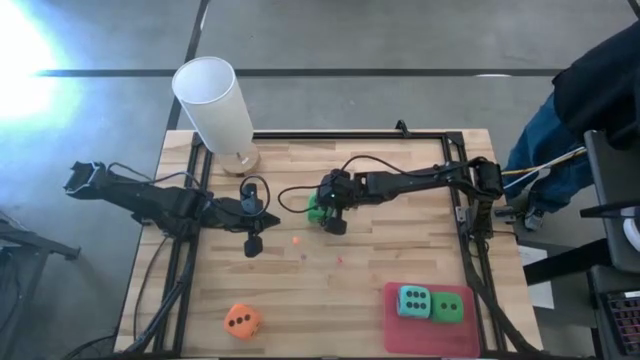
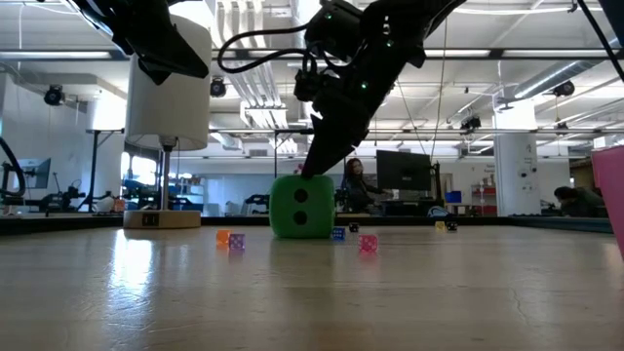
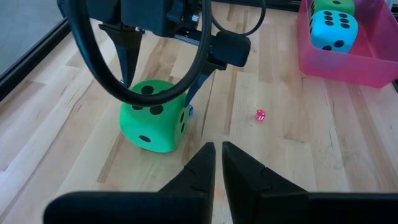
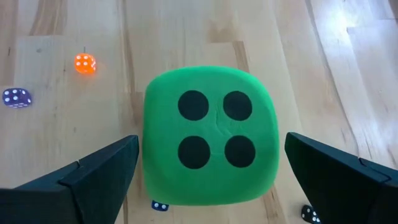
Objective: Pick & Place Dice
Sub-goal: Put the large green die into the bin
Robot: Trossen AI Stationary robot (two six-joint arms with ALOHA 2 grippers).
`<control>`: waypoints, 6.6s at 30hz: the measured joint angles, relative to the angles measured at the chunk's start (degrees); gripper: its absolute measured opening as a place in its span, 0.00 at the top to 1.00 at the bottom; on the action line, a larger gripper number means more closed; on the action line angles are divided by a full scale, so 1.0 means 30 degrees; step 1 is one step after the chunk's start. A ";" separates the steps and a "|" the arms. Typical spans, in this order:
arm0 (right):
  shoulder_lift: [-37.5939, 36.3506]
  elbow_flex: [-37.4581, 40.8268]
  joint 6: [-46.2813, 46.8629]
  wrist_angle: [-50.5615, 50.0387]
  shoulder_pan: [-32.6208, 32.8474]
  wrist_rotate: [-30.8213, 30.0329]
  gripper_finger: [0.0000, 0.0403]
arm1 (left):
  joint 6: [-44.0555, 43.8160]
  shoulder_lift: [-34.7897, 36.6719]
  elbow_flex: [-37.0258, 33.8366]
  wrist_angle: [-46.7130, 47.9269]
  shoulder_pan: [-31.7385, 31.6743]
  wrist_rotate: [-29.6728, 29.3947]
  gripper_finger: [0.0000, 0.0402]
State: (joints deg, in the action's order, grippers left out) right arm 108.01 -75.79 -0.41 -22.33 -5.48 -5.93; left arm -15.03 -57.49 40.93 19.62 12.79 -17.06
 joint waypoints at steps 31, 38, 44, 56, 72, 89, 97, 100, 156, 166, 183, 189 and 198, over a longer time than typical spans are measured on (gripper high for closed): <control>0.0022 0.0938 0.0127 0.0397 -0.0058 0.0634 0.01 | 0.0000 0.0000 0.0000 0.0000 -0.0002 0.0001 0.91; 0.0022 0.1890 0.0212 0.2039 -0.0058 0.0546 0.01 | 0.0000 0.0000 0.0000 0.0000 -0.0005 0.0001 0.91; 0.0022 0.1915 0.0278 0.2226 -0.0058 0.0510 0.01 | 0.0000 0.0000 0.0000 0.0000 -0.0006 0.0001 0.91; 0.0029 0.1922 0.0881 0.2295 -0.0058 0.0620 0.15 | 0.0000 0.0000 0.0000 0.0000 -0.0001 -0.0004 0.91; 0.0029 0.1922 0.1447 0.2295 -0.0058 0.0507 0.19 | 0.0000 0.0000 0.0000 0.0000 -0.0005 0.0001 0.91; 0.0029 0.1915 0.2296 0.2280 -0.0058 0.0126 0.19 | 0.0000 0.0000 0.0000 0.0000 -0.0004 0.0001 0.91; 0.0029 0.1915 0.2289 0.2397 -0.0055 0.0109 0.20 | 0.0000 0.0000 0.0000 0.0000 -0.0005 0.0001 0.91; 0.0029 0.1915 0.2198 0.2478 -0.0058 0.0094 0.21 | 0.0000 0.0000 0.0000 0.0000 -0.0006 0.0001 0.91; -1.1343 0.1828 1.2029 -0.9625 1.3205 -0.4082 0.22 | 0.0000 -0.0007 0.0000 0.0015 -0.0002 -0.0002 0.91; -1.1380 0.1828 1.2525 -1.0652 1.5724 -0.4073 0.22 | 0.0000 -0.0007 0.0000 0.0013 -0.0004 -0.0005 0.91; -1.1380 0.1828 1.6043 -1.2252 1.9377 -0.4025 0.23 | 0.0000 -0.0007 0.0000 0.0007 -0.0004 0.0000 0.91; -1.1380 0.1828 1.8425 -1.3462 2.0947 -0.4130 0.23 | 0.0000 -0.0007 0.0000 0.0007 -0.0003 -0.0004 0.91; -1.1362 0.1828 2.2008 -1.4523 2.3458 -0.4741 0.23 | 0.0000 -0.0007 0.0000 0.0007 0.0002 -0.0005 0.91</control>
State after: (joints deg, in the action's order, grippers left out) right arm 73.92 -70.30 65.62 -65.89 64.90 -20.16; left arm -15.03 -57.52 40.93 19.64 12.80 -17.08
